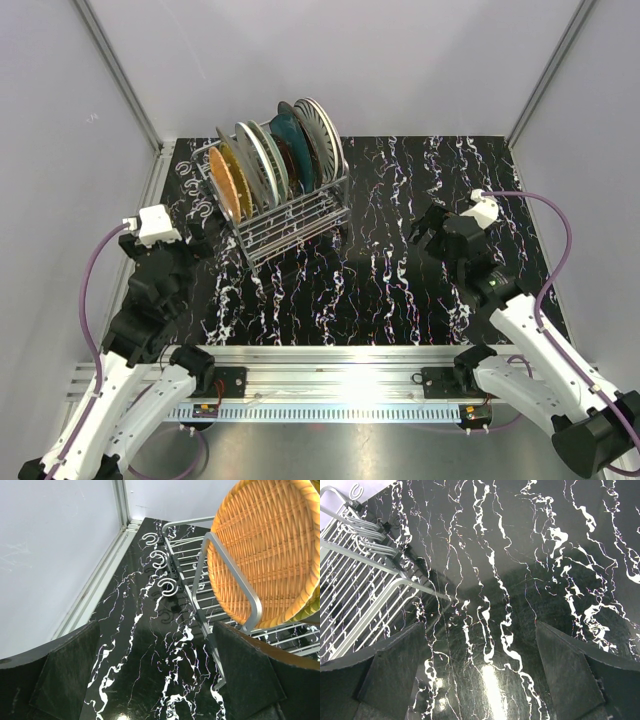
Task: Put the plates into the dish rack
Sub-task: Insert the plate into the dish rack
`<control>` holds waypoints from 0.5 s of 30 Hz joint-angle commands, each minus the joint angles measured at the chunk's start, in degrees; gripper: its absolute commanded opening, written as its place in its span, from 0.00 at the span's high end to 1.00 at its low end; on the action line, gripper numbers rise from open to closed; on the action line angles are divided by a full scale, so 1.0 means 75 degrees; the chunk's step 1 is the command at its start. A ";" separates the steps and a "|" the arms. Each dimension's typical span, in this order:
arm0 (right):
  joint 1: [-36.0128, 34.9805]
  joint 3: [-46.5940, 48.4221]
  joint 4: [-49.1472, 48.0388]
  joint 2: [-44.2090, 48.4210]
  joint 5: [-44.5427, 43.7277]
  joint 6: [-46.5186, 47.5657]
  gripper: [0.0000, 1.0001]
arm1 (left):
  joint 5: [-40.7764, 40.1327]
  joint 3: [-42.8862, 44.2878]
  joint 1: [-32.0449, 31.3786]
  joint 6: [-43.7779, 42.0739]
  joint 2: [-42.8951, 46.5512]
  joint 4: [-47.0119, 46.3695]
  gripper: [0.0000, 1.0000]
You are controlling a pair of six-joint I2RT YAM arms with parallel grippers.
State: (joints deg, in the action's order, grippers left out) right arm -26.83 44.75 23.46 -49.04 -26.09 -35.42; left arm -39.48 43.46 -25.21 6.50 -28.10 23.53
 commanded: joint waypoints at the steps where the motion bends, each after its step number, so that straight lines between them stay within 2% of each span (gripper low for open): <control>1: 0.0027 0.0197 -0.0257 0.0058 -0.0330 -0.0059 0.00 | 0.0167 0.0123 -0.0025 0.0035 0.0043 -0.0243 0.01; 15: 0.0027 0.0069 -0.0328 -0.0177 -0.0320 -0.0234 0.00 | 0.0190 0.0076 -0.0025 0.0059 0.0137 -0.0278 0.01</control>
State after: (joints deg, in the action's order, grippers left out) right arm -26.83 44.75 23.38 -50.13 -27.49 -35.97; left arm -38.89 43.46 -25.23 6.52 -27.57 23.62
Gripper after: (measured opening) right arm 0.994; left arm 0.985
